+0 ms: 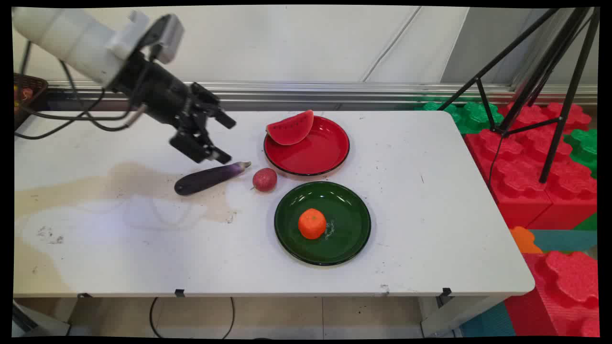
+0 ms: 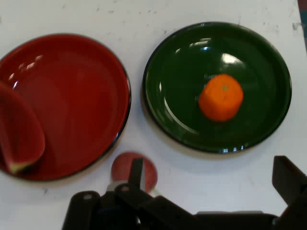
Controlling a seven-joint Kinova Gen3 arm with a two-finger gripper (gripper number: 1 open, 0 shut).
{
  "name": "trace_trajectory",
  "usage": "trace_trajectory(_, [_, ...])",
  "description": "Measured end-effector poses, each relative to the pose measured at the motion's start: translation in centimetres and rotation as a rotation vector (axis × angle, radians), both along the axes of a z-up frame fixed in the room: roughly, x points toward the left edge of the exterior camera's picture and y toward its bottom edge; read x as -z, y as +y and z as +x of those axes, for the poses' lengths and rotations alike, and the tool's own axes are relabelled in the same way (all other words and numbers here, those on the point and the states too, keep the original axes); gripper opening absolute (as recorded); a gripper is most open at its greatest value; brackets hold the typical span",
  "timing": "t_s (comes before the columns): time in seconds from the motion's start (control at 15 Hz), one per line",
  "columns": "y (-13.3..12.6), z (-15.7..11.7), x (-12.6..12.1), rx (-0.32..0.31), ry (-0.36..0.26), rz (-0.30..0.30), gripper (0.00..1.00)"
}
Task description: Pick up the mandarin from the green plate
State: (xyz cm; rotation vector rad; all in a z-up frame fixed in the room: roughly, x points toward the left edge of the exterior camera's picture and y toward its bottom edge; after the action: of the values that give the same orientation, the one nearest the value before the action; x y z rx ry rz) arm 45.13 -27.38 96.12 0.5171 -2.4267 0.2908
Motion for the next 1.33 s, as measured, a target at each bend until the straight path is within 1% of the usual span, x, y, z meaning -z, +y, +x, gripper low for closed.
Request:
trace_trajectory(0.13, [-0.6,-1.9,1.0,0.026,-0.006,0.004,1.0])
trace_trajectory(0.4, [-1.7,-5.9,3.6,0.066,-0.023,0.032,1.0])
trace_trajectory(0.67, [-2.6,-9.1,6.1,0.084,-0.045,0.061,1.0])
trace_trajectory(0.8, [-3.2,-10.9,7.6,0.091,-0.068,0.077,1.0])
trace_trajectory(1.0, [-3.9,-12.9,9.7,0.104,-0.104,0.1,1.0])
trace_trajectory(1.33, [-5.1,-14.8,12.4,0.112,-0.153,0.127,1.0])
